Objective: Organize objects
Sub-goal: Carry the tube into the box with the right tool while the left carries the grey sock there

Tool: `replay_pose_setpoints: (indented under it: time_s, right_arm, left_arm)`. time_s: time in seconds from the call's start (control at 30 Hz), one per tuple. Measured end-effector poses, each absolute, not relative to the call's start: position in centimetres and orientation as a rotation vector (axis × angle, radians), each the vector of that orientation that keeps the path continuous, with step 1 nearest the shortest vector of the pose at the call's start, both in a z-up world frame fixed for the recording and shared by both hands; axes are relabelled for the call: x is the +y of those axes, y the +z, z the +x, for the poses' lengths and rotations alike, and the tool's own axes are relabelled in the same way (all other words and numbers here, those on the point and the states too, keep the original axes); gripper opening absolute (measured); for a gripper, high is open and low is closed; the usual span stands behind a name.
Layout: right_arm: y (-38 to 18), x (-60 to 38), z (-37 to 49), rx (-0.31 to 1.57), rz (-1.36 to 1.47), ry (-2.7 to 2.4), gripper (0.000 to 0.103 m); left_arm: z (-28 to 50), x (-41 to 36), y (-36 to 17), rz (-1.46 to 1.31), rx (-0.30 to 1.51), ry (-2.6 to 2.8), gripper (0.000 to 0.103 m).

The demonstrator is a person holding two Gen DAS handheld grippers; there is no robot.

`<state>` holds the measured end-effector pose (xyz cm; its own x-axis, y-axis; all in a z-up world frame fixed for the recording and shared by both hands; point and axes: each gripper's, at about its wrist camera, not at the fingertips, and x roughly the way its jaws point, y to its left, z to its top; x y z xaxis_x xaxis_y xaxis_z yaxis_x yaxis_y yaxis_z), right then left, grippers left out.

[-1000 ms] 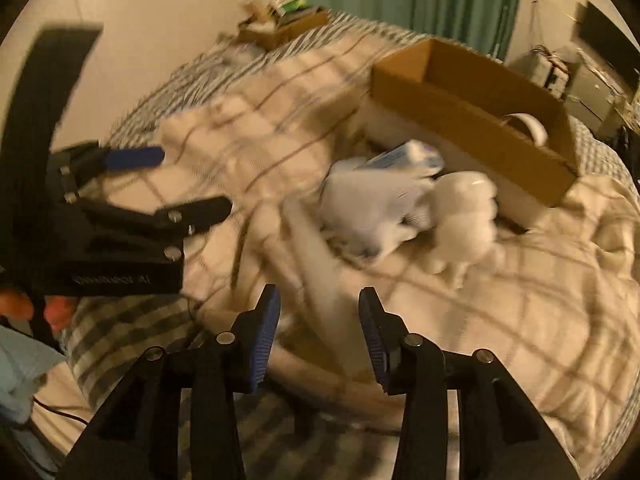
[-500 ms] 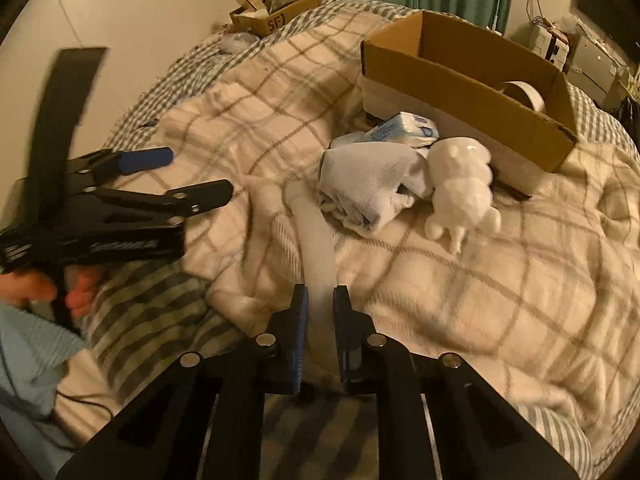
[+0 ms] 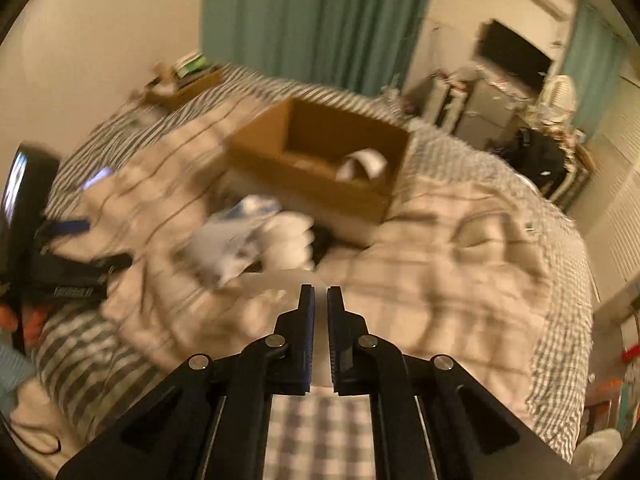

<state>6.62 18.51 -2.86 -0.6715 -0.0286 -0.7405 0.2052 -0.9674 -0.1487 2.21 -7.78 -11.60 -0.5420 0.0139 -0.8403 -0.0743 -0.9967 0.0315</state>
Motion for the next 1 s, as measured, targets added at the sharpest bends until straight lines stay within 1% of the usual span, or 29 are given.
replay_pose_setpoints:
  time_s: [0.07,0.2,0.27,0.37,0.43,0.5,0.53,0.6,0.67,0.77,0.9,1.0]
  right_arm:
    - [-2.1,19.4,6.2,0.328,1.188,-2.786,0.006]
    - [-0.7,20.7,4.7,0.240,1.174,-2.810,0.006]
    - [0.0,20.7,4.1,0.266,1.154,-2.834,0.006]
    - [0.6,20.9,3.4,0.269,1.136,-2.851,0.006]
    - [0.5,21.2,2.9,0.251,1.148,-2.852,0.006]
    - [0.0,21.5,2.5,0.252,1.165,-2.847,0.006]
    - [-0.3,21.7,2.3,0.248,1.174,-2.843,0.006]
    - [-0.9,21.8,1.8,0.222,1.199,-2.823,0.006]
    - [-1.0,21.8,1.3,0.212,1.215,-2.809,0.006]
    - [-0.2,21.3,0.6,0.239,1.195,-2.815,0.006]
    - [2.5,20.3,-0.8,0.262,1.087,-2.847,0.006]
    - [4.5,19.8,-2.7,0.189,1.032,-2.863,0.006]
  left_arm:
    - [1.9,-7.0,-11.4,-1.474,0.133,2.708,0.096]
    - [0.3,-4.3,-10.3,-1.417,0.149,2.654,0.096]
    - [-0.8,-2.4,-10.2,-1.378,0.147,2.610,0.096]
    - [-2.9,0.0,-11.7,-1.400,0.153,2.538,0.096]
    - [-4.1,0.9,-12.9,-1.416,0.103,2.467,0.096]
    - [-5.2,1.4,-14.1,-1.439,0.087,2.442,0.085]
    - [-5.5,1.6,-14.5,-1.448,0.087,2.423,0.072]
    - [-5.6,1.8,-14.6,-1.460,0.070,2.397,0.069]
    - [-5.5,1.7,-14.0,-1.447,0.077,2.388,0.062]
    - [-5.2,1.2,-12.5,-1.427,0.087,2.392,0.057]
    - [-5.1,0.3,-8.9,-1.355,0.012,2.438,0.054]
    - [-6.4,0.8,-5.5,-1.261,-0.003,2.462,0.054]
